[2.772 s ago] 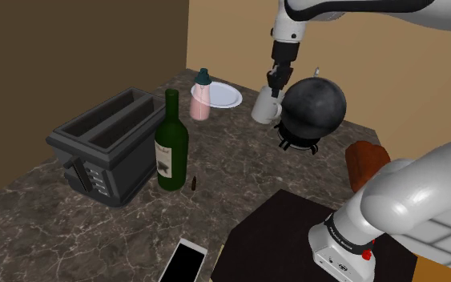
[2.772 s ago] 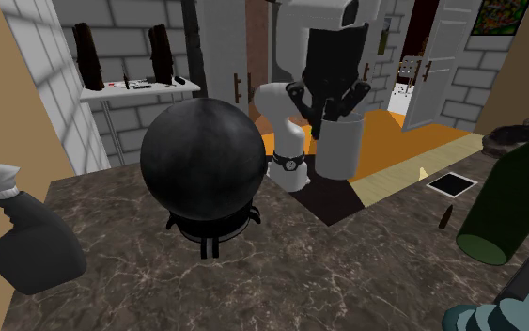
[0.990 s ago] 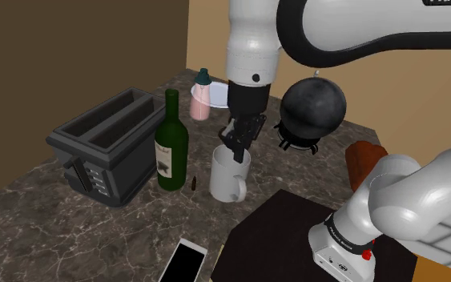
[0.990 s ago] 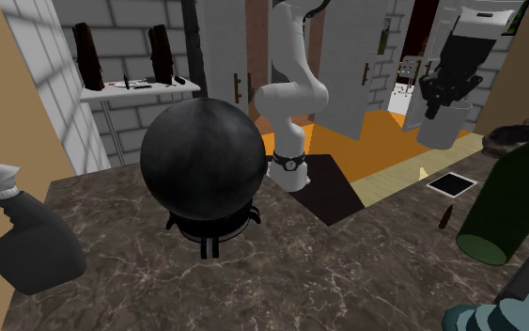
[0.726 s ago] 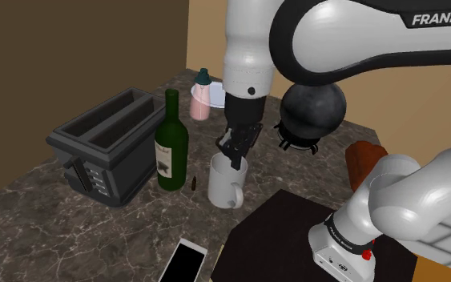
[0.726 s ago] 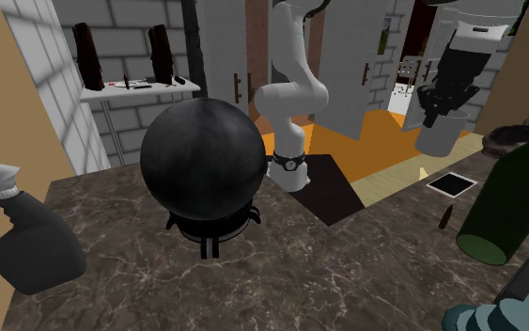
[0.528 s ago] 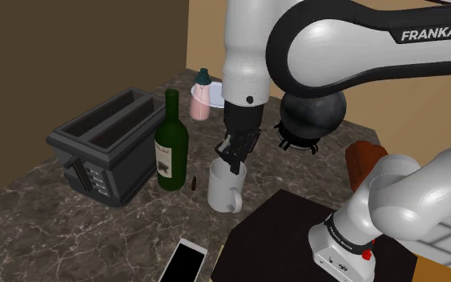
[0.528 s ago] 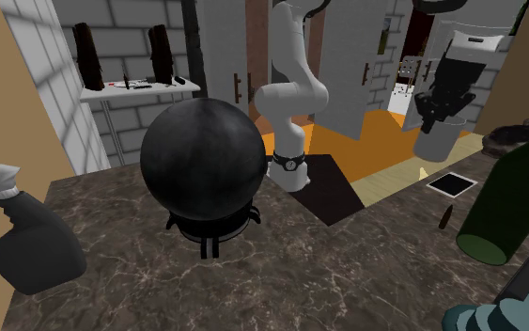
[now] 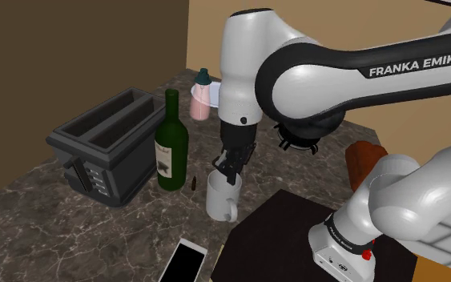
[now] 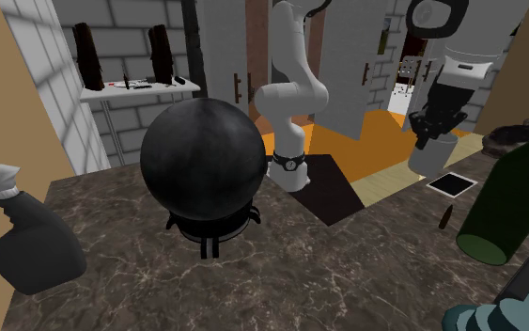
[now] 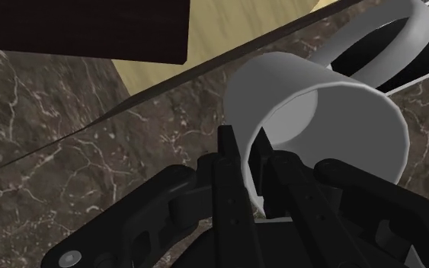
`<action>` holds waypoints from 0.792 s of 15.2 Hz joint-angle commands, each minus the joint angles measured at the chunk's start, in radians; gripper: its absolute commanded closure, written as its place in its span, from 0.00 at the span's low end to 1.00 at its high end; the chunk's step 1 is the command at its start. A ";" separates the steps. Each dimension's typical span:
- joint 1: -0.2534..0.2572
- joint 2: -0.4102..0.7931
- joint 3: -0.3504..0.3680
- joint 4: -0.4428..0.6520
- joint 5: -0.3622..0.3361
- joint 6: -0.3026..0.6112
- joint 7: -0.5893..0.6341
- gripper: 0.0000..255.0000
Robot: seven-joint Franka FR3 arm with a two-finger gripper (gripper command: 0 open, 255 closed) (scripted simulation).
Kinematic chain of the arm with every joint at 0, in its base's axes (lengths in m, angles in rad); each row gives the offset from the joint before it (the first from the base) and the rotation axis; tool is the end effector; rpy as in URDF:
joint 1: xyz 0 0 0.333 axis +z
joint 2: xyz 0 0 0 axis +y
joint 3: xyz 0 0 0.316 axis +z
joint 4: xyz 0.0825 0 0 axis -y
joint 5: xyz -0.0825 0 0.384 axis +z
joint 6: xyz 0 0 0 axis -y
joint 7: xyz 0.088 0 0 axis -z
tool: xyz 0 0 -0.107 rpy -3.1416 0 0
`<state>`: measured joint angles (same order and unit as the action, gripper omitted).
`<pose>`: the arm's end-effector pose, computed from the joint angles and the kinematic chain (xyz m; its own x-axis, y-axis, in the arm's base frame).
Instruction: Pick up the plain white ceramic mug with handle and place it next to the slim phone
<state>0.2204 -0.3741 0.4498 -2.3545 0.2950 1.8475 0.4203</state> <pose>0.3155 0.2879 0.4458 0.9757 0.1063 -0.1918 0.1021 -0.9943 -0.0317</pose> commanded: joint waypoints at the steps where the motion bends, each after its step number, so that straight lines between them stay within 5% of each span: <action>1: 0.000 0.011 0.005 -0.019 0.001 0.030 -0.001 1.00; 12: 0.000 0.082 0.035 -0.113 0.004 0.193 -0.006 1.00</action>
<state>0.2212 -0.3006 0.4823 -2.4625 0.2998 2.0272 0.4139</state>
